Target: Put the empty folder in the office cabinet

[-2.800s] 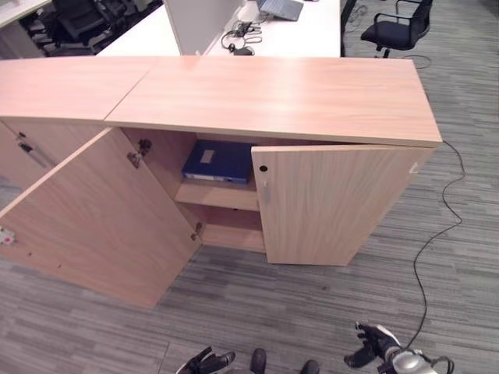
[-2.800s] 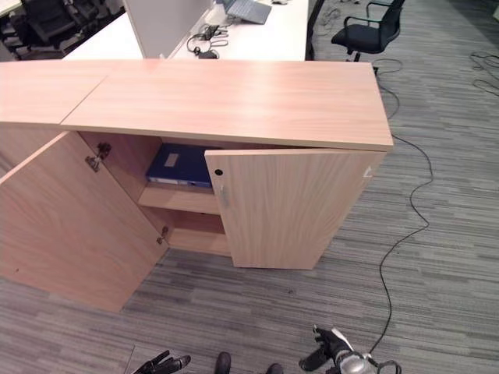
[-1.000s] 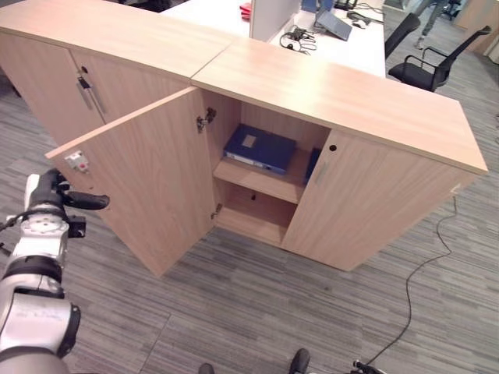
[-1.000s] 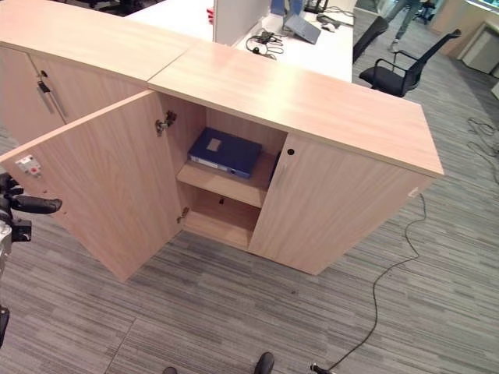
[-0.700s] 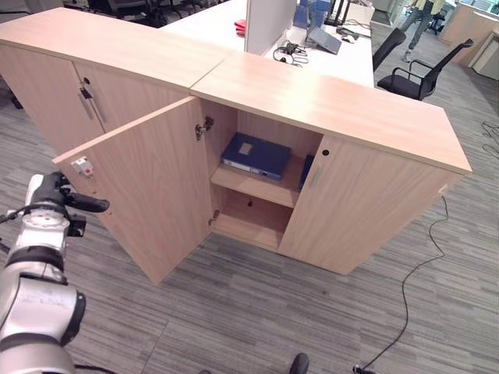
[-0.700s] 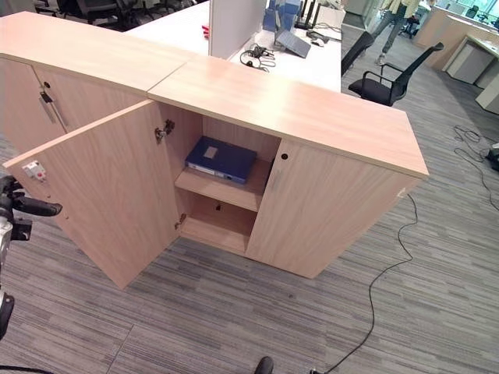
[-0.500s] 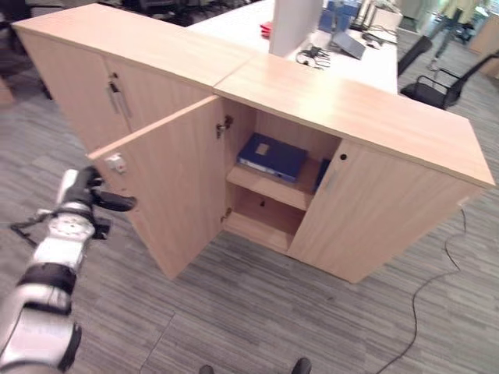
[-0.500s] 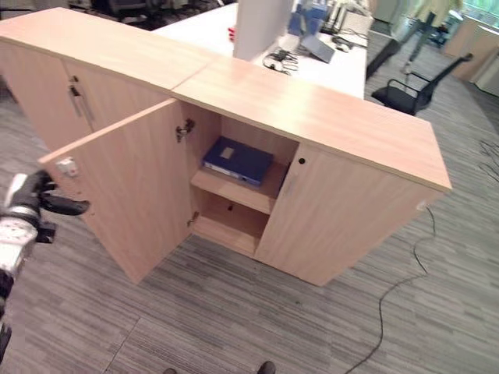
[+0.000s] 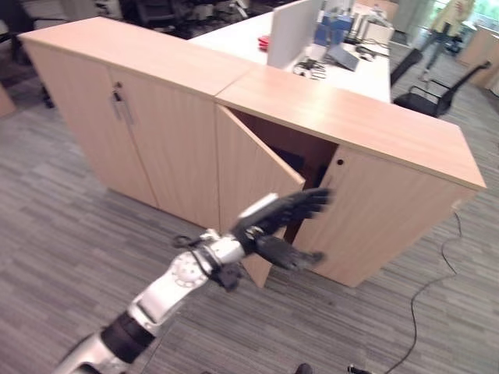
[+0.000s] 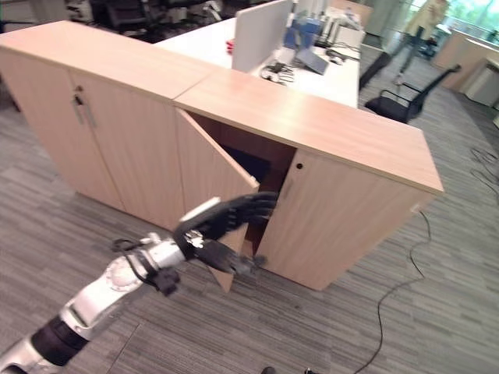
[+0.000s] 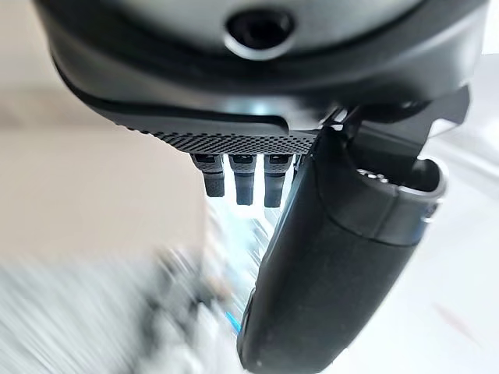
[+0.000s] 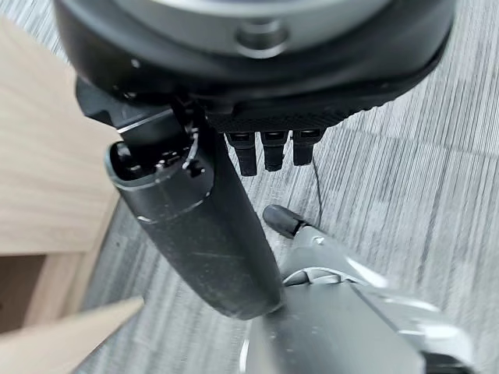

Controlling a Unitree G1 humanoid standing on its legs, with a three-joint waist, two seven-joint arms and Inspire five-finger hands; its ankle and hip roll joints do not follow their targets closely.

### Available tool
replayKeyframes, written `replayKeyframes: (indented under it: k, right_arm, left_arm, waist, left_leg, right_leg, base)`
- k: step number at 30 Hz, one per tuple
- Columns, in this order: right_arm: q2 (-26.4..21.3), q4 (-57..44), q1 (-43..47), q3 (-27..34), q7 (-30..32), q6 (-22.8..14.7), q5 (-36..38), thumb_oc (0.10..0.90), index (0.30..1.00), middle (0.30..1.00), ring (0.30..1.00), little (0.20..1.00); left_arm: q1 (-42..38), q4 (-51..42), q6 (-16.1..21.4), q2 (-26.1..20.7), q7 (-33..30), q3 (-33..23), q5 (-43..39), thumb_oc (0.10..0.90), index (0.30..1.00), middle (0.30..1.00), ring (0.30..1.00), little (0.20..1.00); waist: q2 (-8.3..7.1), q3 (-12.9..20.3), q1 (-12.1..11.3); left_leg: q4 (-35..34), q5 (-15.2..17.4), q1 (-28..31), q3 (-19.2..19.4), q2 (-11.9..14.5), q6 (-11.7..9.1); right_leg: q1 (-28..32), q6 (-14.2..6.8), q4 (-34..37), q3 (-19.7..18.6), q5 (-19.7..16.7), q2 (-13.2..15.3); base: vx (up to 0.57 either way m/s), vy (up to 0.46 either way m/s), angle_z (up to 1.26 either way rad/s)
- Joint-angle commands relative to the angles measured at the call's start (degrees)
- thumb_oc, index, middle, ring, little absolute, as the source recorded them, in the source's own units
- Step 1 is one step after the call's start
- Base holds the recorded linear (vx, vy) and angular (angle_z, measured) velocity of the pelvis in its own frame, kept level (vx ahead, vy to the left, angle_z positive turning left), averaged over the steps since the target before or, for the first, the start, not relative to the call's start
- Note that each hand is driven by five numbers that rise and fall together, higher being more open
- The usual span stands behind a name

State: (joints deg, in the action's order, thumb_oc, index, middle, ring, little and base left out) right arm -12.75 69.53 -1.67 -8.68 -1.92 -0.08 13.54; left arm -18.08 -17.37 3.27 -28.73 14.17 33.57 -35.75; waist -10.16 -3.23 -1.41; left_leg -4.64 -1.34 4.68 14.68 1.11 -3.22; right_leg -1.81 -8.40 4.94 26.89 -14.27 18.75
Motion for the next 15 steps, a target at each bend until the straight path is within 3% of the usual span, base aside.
replayKeyframes:
  k: [1, 9, 12, 13, 15]
  right_arm:
    - [0.5, 2.6, 0.7, -1.7, -0.7, -0.6, -2.0, 0.8, 0.9, 0.9, 0.9, 0.9]
    - [1.0, 4.3, -0.7, 1.1, -1.4, -0.1, -2.9, 0.8, 0.9, 0.9, 0.9, 0.9]
    - [0.0, 4.6, 0.1, 3.9, -1.5, 0.8, -1.6, 0.8, 0.9, 0.9, 0.9, 0.9]
    - [-1.3, 4.3, 1.1, 4.6, -1.7, 1.3, -2.1, 0.8, 0.9, 0.9, 0.9, 0.9]
    - [-1.8, 4.0, 1.8, 4.8, -1.7, 1.5, -2.4, 0.8, 0.9, 0.9, 0.9, 0.9]
  left_arm:
    - [-5.7, -2.0, 6.7, 1.5, -2.0, -7.3, -2.3, 0.8, 0.9, 0.9, 0.9, 0.9]
    - [15.0, 2.1, 3.3, 0.9, -0.7, -15.7, 0.1, 0.8, 0.9, 0.9, 0.9, 0.9]
    - [22.4, 6.7, 0.8, 1.6, -0.6, -19.2, -1.1, 0.8, 0.9, 0.9, 0.9, 0.9]
    - [26.6, 9.8, -0.8, 1.8, -0.1, -21.1, -2.5, 0.8, 0.9, 0.9, 0.9, 0.9]
    - [28.5, 11.1, -1.2, 1.6, 0.0, -22.2, -1.4, 0.8, 0.9, 0.9, 0.9, 0.9]
  waist:
    - [4.05, 1.5, -2.7]
    - [3.52, 0.6, -4.9]
    - [3.25, 0.2, -5.9]
    - [3.47, 0.0, -5.9]
    - [3.85, -0.2, -5.8]
  left_leg:
    - [-0.4, 4.9, -2.5, -4.8, 0.7, 1.4]
    - [-0.4, 4.2, -3.8, -7.9, -0.6, 1.8]
    - [-0.4, 3.8, -4.9, -9.1, -1.2, 2.2]
    - [-0.4, 3.5, -5.3, -9.0, -1.6, 2.7]
    - [-0.4, 3.4, -5.5, -8.7, -1.6, 2.9]
  right_leg:
    - [5.8, -6.6, -0.3, 3.5, 1.5, 4.5]
    - [6.7, -6.6, -0.5, 4.7, 0.5, 4.9]
    - [6.0, -6.6, -0.5, 4.6, -2.0, 5.5]
    - [4.7, -6.6, -0.4, 3.3, -4.9, 6.1]
    - [3.7, -6.6, -0.4, 2.4, -5.9, 6.4]
  base:
    - [0.0, 0.013, -0.1]
    - [-0.03, 0.042, 0.07]
    - [-0.08, 0.071, 0.38]
    - [-0.1, 0.095, 0.25]
    - [-0.07, 0.071, 0.1]
